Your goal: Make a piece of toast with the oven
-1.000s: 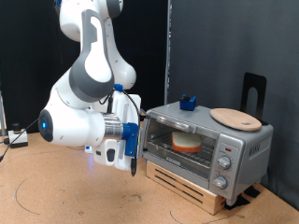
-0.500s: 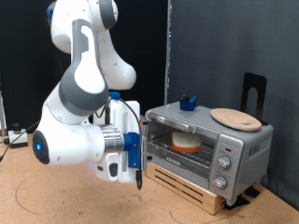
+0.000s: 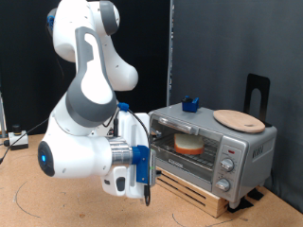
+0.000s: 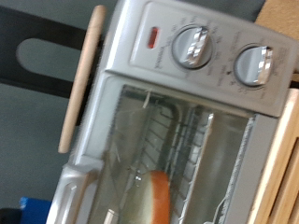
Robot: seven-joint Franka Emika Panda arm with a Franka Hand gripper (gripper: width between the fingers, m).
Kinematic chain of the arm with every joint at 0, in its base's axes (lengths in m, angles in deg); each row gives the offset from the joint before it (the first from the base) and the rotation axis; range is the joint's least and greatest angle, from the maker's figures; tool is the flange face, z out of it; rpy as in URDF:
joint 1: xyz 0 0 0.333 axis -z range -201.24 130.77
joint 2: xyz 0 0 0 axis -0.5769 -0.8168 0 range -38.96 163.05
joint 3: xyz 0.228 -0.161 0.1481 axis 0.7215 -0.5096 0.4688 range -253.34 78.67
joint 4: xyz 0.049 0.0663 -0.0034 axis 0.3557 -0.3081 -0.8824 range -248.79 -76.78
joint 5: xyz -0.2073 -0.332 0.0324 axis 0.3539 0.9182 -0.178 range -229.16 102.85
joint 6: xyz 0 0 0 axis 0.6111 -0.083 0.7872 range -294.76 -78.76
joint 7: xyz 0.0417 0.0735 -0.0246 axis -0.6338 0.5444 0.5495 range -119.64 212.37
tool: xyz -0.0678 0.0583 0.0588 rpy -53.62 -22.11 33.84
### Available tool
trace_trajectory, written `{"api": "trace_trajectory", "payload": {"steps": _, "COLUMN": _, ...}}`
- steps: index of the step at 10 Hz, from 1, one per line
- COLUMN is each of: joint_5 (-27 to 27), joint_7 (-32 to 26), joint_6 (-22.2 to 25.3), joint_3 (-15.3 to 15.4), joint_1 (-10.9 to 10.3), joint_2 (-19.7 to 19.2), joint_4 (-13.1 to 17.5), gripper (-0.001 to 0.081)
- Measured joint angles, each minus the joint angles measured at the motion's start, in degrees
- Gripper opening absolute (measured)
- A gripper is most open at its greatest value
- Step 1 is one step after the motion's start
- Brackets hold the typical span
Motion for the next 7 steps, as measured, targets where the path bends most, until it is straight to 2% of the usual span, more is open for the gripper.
{"api": "trace_trajectory", "payload": {"steps": 4, "joint_5": 0.8, "joint_7": 4.5, "joint_6": 0.6, "joint_3": 0.3, "joint_1": -4.9, "joint_2": -8.0, "joint_4": 7.2, "gripper": 0.0808}}
{"api": "trace_trajectory", "payload": {"steps": 7, "joint_5": 2.1, "joint_7": 5.2, "joint_6": 0.6, "joint_3": 0.3, "joint_1": -7.4, "joint_2": -13.6, "joint_4": 11.2, "gripper": 0.0808}}
